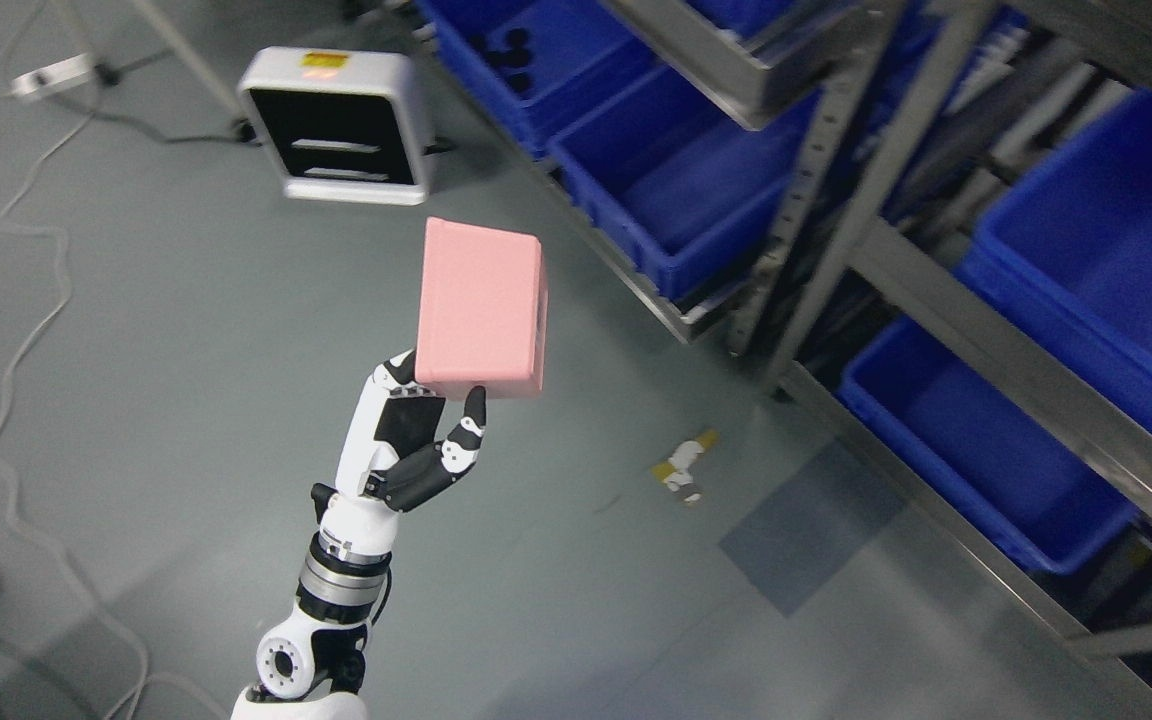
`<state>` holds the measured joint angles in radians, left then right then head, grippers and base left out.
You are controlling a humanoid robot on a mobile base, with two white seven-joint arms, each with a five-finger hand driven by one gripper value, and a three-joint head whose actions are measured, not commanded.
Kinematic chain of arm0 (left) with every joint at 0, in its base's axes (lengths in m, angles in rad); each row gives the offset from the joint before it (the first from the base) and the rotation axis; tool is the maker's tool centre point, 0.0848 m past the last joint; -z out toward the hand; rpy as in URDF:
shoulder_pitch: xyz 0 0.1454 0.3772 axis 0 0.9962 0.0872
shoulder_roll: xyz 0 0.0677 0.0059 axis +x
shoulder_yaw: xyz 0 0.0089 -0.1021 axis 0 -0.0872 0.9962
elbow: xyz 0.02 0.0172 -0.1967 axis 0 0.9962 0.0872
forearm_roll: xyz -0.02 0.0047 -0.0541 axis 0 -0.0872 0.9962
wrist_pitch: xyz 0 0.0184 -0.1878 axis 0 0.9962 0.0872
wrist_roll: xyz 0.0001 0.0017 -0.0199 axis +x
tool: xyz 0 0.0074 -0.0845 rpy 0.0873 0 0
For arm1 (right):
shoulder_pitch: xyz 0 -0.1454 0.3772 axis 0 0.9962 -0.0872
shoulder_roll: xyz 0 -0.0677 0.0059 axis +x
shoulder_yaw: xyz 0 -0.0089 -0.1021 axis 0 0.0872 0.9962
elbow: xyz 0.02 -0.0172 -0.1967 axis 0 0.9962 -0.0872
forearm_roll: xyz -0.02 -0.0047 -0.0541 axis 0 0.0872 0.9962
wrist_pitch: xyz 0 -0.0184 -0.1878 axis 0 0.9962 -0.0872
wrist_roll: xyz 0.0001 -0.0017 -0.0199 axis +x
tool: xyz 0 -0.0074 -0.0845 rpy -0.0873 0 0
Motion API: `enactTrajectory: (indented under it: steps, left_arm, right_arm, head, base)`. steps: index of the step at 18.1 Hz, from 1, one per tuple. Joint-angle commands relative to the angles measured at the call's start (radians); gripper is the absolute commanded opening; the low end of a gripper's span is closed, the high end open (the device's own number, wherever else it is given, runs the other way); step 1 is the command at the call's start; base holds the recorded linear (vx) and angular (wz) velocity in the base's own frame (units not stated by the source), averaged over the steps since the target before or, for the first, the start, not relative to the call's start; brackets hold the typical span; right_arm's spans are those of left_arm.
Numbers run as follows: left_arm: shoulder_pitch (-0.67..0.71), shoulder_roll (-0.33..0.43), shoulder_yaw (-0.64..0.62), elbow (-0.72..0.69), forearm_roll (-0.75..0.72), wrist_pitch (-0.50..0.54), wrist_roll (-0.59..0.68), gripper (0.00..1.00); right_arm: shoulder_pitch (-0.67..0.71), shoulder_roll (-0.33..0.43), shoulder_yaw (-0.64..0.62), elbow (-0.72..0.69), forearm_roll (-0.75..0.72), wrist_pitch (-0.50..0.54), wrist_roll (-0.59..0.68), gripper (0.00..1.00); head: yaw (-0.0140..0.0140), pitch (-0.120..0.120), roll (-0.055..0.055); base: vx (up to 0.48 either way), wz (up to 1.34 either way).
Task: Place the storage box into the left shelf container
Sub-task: 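Hold the pink box aloft in the left hand while turning to the shelf, then move the left hand forward, lowering the pink box into the blue bin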
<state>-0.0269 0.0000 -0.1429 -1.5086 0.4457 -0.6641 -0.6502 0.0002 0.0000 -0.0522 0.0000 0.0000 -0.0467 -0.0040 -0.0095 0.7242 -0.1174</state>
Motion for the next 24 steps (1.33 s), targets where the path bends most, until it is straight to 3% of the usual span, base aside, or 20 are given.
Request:
enactTrajectory:
  steps: [1,8,12,16,21,24]
  left_arm:
    - [0.070,0.017,-0.069,0.119,-0.018,-0.005,-0.048,0.03]
    - [0.068,0.017,-0.035,0.119,-0.016,-0.069,-0.046,0.04]
    - [-0.014,0.017,0.091,0.116,-0.010,-0.075,-0.046,0.04]
    - [-0.068,0.017,0.108,0.128,-0.013,0.044,-0.036,0.04]
    - [-0.240,0.017,0.123,0.368,-0.047,0.135,-0.036,0.04]
    - [-0.352,0.017,0.143,0.536,-0.070,0.133,-0.037,0.05]
  right_arm:
    - [-0.005,-0.017,0.000,-0.017,-0.021,-0.004,0.001,1.00]
    - [-0.005,-0.017,0.000,-0.017,-0.021,-0.004,0.001,1.00]
    - [-0.003,-0.017,0.000,-0.017,-0.021,-0.002,0.001,1.00]
    - [-0.003,-0.017,0.000,-0.017,-0.021,-0.002,0.002,1.00]
    - [-0.003,-0.017,0.000,-0.017,-0.021,-0.004,0.001,1.00]
    - [-0.005,-0.017,0.000,-0.017,-0.021,-0.002,0.002,1.00]
  head:
    - [0.0000,0.000,0.000]
    - [0.0000,0.000,0.000]
    - [0.0000,0.000,0.000]
    - [0.0000,0.000,0.000]
    - [0.0000,-0.001,0.000]
    - [0.0000,-0.001,0.000]
  base:
    - [0.209,-1.48]
    - [0.194,-1.26]
    - [0.149,-0.78]
    - [0.106,-0.52]
    - [0.068,-0.28]
    - [0.033,-0.13]
